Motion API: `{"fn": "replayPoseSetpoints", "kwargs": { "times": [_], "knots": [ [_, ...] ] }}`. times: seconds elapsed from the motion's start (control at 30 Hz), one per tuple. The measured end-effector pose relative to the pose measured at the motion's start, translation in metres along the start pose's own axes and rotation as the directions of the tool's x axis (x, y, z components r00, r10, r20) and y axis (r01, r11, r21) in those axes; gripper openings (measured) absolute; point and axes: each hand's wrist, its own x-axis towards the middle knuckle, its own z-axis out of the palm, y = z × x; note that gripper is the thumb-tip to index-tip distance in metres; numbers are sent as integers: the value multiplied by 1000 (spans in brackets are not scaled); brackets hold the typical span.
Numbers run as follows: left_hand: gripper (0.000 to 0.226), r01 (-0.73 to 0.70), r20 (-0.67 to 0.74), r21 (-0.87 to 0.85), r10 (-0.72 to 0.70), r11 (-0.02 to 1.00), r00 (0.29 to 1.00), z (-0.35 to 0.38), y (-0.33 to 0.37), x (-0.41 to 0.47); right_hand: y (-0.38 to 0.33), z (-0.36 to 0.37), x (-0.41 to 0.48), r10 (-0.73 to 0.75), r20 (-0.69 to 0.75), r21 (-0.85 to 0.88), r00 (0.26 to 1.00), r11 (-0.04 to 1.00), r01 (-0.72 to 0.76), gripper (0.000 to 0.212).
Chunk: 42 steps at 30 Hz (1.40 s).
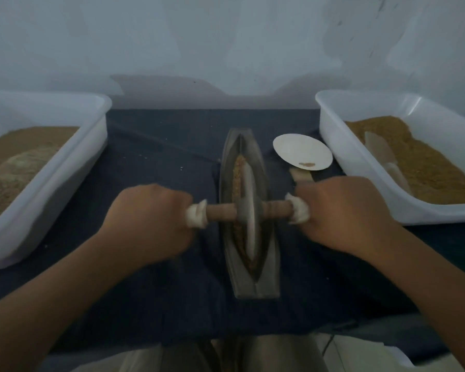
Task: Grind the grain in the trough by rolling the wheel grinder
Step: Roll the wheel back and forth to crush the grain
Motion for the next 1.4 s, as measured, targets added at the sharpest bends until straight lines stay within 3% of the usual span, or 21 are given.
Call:
{"fn": "replayPoseSetpoints", "kwargs": {
  "times": [0.1, 0.23, 0.3, 0.43, 0.6, 0.73, 0.83, 0.97, 1.07, 1.13, 1.2, 1.27, 1.4],
  "knots": [
    [42, 43, -12, -35, -44, 998, 999, 13, 0, 5, 2, 9, 11, 13, -14, -42, 1000, 999, -13, 35],
    [38, 258, 111, -16, -255, 966, 961, 29, -7, 86, 21, 29, 85, 126, -25, -163, 992, 978, -129, 44],
    [34, 294, 149, -46, -284, 955, 947, 31, -11, 115, 29, 32, 112, 168, -7, -214, 986, 963, -165, 44],
    [34, 230, 192, -42, -219, 972, 957, 25, -8, 89, 26, 27, 92, 176, 63, -139, 982, 976, -166, 41],
    [47, -9, -93, 71, 16, 997, 996, 3, -2, 9, 1, 12, 8, 25, -109, -15, 994, 1000, -26, 31],
    [39, 91, 50, 58, -94, 994, 994, 14, -2, 49, 7, 28, 37, 120, -117, -128, 986, 982, -135, 43],
    [32, 217, 143, 30, -219, 976, 965, 19, -8, 108, 23, 40, 87, 252, -2, -122, 968, 960, -250, 42],
    [30, 183, 168, 17, -183, 983, 969, 18, -8, 109, 19, 29, 95, 278, 51, -127, 959, 954, -270, 36],
    [31, 135, 166, -40, -127, 990, 978, 21, -8, 52, 4, 18, 54, 202, 195, -130, 960, 975, -179, 25],
    [34, 110, 115, -62, -103, 992, 988, 17, -4, 14, -1, 3, 28, 67, 92, -103, 994, 993, -58, 29],
    [39, 84, 45, -66, -82, 994, 996, 14, 0, -2, -2, -8, 22, 51, 82, -78, 995, 996, -44, 36],
    [39, 100, 22, -34, -99, 994, 995, 15, 1, 11, 0, 1, 30, 109, 103, -91, 989, 991, -100, 37],
    [35, 200, 114, 37, -203, 979, 973, 19, -5, 94, 14, 25, 80, 274, 72, -89, 959, 960, -267, 36]
  ]
}}
